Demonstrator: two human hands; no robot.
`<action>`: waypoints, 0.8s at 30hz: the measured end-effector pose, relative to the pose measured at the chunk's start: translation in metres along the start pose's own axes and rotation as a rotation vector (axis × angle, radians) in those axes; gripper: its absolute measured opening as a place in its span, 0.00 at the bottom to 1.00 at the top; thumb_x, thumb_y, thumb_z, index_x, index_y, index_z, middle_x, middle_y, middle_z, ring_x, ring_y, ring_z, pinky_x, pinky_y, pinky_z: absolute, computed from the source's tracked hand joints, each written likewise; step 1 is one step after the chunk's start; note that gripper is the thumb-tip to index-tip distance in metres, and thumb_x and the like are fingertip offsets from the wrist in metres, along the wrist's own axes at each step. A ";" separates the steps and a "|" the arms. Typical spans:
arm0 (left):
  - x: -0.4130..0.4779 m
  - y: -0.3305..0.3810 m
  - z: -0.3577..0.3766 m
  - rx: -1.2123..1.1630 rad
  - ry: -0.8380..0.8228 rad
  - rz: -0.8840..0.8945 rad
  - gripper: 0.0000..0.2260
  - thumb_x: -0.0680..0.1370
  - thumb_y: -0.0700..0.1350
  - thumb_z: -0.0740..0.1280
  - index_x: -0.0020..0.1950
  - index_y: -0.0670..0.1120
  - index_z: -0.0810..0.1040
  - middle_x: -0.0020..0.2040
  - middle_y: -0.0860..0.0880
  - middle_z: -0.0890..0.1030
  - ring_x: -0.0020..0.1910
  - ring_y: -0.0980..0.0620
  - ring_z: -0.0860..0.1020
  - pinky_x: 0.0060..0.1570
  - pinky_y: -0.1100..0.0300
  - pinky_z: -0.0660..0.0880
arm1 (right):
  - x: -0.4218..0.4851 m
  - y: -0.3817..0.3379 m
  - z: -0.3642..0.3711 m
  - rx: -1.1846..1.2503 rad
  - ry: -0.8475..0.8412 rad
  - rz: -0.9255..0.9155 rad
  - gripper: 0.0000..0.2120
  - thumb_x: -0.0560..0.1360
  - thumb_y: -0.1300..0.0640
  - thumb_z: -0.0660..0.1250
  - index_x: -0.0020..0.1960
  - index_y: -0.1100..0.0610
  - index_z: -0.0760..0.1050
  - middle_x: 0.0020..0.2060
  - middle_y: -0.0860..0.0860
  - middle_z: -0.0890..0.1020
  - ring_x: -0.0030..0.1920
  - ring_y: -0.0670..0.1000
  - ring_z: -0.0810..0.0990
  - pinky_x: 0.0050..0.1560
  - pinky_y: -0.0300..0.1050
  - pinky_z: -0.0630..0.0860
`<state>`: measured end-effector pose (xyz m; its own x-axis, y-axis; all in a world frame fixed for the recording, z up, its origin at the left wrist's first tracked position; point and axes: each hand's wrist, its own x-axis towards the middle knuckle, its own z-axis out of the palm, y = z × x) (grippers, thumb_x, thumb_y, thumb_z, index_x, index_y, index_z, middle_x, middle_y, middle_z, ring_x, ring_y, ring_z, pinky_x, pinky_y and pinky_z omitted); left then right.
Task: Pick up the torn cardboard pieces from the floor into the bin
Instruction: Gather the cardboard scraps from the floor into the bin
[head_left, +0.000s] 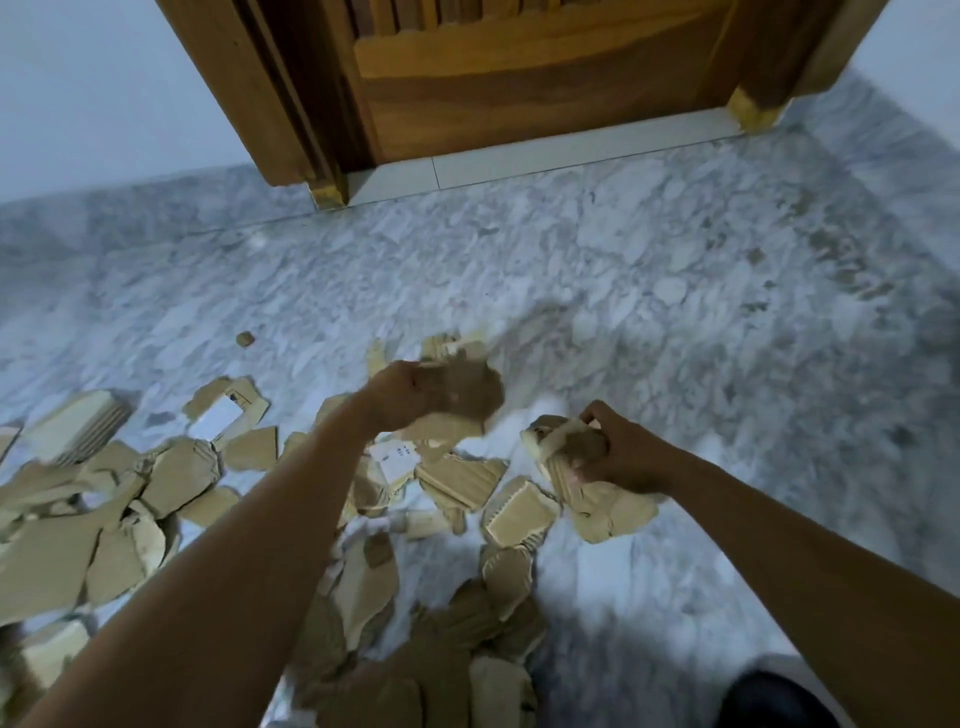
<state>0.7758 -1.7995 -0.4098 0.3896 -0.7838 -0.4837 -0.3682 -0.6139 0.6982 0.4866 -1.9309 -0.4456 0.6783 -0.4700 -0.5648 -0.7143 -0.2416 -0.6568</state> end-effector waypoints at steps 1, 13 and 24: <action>-0.002 -0.006 0.001 0.206 -0.147 0.011 0.13 0.68 0.53 0.78 0.47 0.48 0.85 0.47 0.44 0.85 0.50 0.45 0.82 0.55 0.48 0.77 | -0.002 0.000 -0.002 -0.037 -0.020 0.006 0.29 0.70 0.55 0.78 0.64 0.51 0.66 0.55 0.53 0.79 0.54 0.57 0.79 0.49 0.51 0.76; -0.019 -0.062 0.056 0.614 -0.226 0.198 0.16 0.68 0.57 0.76 0.52 0.53 0.80 0.54 0.53 0.75 0.58 0.48 0.72 0.57 0.47 0.72 | 0.002 -0.006 0.067 -0.466 -0.068 -0.051 0.31 0.69 0.46 0.78 0.67 0.54 0.71 0.67 0.51 0.68 0.61 0.59 0.71 0.59 0.53 0.72; -0.022 -0.064 0.039 0.272 -0.084 0.131 0.23 0.68 0.51 0.79 0.61 0.51 0.78 0.53 0.50 0.82 0.52 0.50 0.80 0.53 0.56 0.76 | -0.001 -0.005 0.084 -0.300 0.111 -0.060 0.20 0.69 0.50 0.75 0.49 0.50 0.65 0.48 0.50 0.70 0.45 0.55 0.74 0.44 0.47 0.70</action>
<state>0.7582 -1.7467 -0.4648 0.2571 -0.8559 -0.4488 -0.6275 -0.5010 0.5960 0.5042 -1.8580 -0.4842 0.7093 -0.5329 -0.4613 -0.7040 -0.5031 -0.5013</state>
